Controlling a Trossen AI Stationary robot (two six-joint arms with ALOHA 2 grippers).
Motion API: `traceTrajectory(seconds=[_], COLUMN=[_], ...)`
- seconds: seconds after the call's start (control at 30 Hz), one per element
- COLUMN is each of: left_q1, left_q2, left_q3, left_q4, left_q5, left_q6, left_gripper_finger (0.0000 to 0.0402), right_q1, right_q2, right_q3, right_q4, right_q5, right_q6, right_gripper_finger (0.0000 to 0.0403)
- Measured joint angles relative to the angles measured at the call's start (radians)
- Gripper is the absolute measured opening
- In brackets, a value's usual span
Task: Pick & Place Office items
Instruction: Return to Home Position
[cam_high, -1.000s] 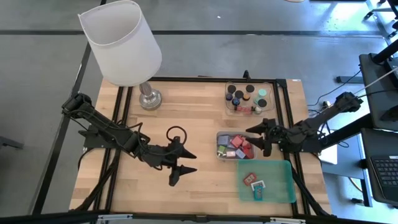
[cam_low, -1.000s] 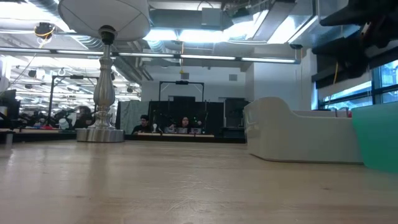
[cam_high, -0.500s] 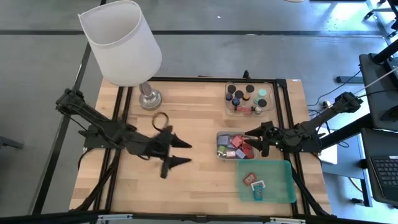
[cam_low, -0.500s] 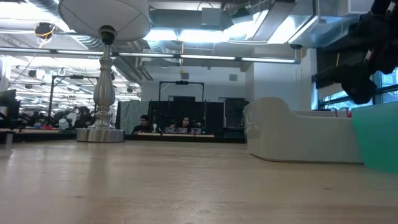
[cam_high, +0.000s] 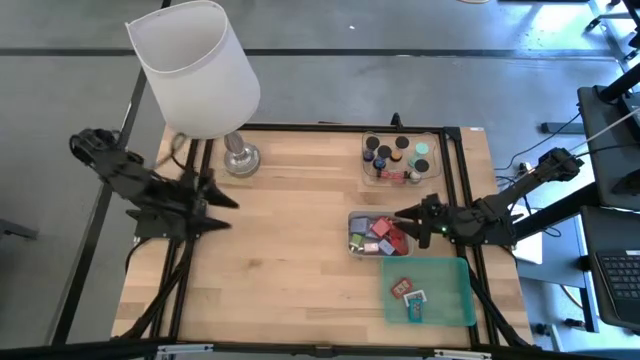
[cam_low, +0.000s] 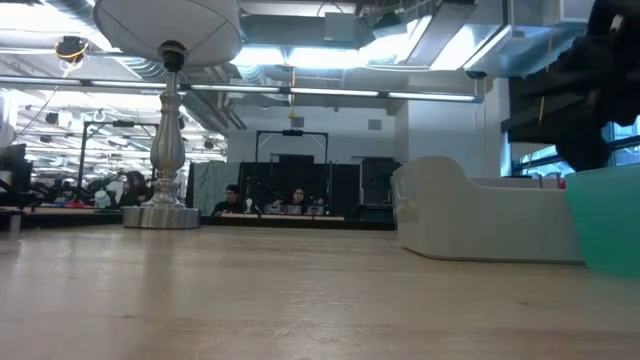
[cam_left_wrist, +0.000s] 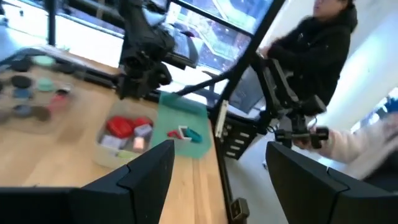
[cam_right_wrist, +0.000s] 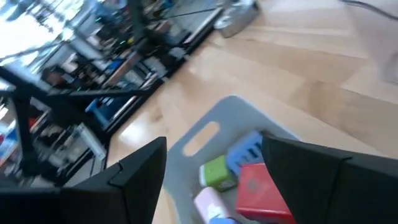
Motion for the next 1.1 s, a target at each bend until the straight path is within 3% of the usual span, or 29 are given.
traceTrajectory(seconds=[0.17,0.47,0.6,0.73,0.93,1.1], left_q1=[-0.042,-0.054,-0.054,-0.054,-0.054,-0.053], left_q2=[-0.142,-0.371,-0.491,-0.609,-0.764,-0.762], left_q3=[-0.005,-0.134,-0.24,-0.375,-0.614,-0.733], left_q4=[-0.113,-0.205,-0.192,-0.108,0.164,0.333], left_q5=[-0.114,-0.203,-0.203,-0.178,-0.075,-0.031], left_q6=[-0.053,-0.052,-0.055,-0.054,0.044,0.089], left_gripper_finger=[0.0251,0.0251,0.0251,0.0251,0.0251,0.0251], right_q1=[0.0,0.0,0.0,0.0,0.0,0.0], right_q2=[0.0,0.0,0.0,0.0,0.0,0.0], right_q3=[0.0,0.0,0.0,0.0,0.0,0.0], right_q4=[-0.079,-0.09,-0.09,-0.09,-0.095,-0.111], right_q5=[0.07,-0.083,-0.085,-0.053,0.028,0.058], right_q6=[0.109,0.129,0.193,0.198,0.191,0.156], right_gripper_finger=[0.0265,0.0265,0.0265,0.0265,0.0265,0.0265])
